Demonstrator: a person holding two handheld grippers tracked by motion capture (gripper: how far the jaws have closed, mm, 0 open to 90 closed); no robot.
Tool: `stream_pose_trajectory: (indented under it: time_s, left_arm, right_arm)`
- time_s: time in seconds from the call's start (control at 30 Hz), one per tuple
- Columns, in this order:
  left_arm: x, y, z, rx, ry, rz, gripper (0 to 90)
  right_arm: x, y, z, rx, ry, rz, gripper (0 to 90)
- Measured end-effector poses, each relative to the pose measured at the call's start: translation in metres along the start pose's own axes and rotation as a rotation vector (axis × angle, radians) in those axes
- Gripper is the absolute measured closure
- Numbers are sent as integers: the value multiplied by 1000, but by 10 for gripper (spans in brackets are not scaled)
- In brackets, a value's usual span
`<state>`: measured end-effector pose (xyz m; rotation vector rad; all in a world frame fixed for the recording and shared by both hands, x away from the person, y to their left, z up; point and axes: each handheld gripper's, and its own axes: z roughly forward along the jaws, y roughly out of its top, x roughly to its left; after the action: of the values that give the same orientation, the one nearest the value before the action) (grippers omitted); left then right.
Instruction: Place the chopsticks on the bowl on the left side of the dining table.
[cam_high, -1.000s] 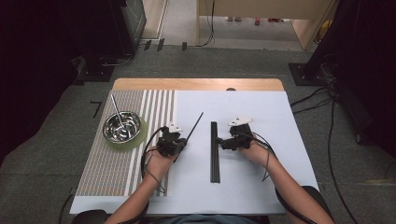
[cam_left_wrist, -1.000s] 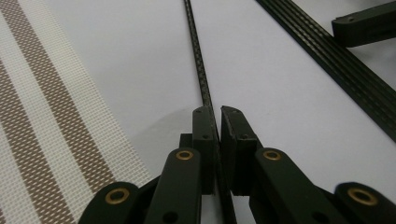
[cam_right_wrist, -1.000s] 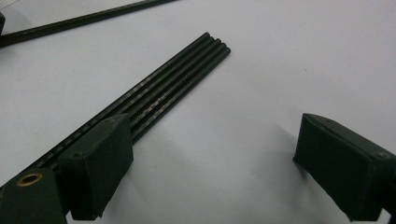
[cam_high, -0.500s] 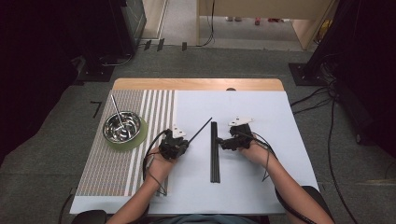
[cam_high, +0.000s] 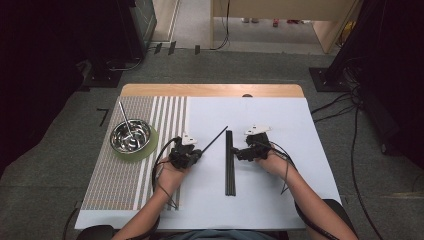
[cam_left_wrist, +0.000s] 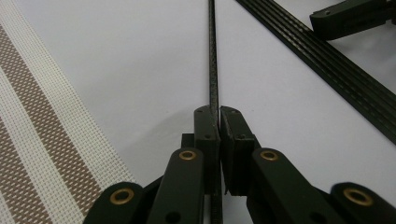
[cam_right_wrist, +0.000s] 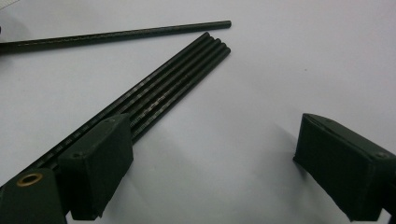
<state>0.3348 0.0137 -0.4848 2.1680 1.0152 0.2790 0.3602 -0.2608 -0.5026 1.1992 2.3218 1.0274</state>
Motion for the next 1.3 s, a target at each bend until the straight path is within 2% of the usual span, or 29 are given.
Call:
stream_pose_trajectory:
  time_s: [0.93,1.3]
  left_arm:
    - [18,16,-27,-62,-36,-28,877]
    - [26,20,-35,-48,-49,-22,877]
  right_arm:
    - [0,0,0,-1,0,-1,110]
    - [0,0,0,-1,0,-2,110]
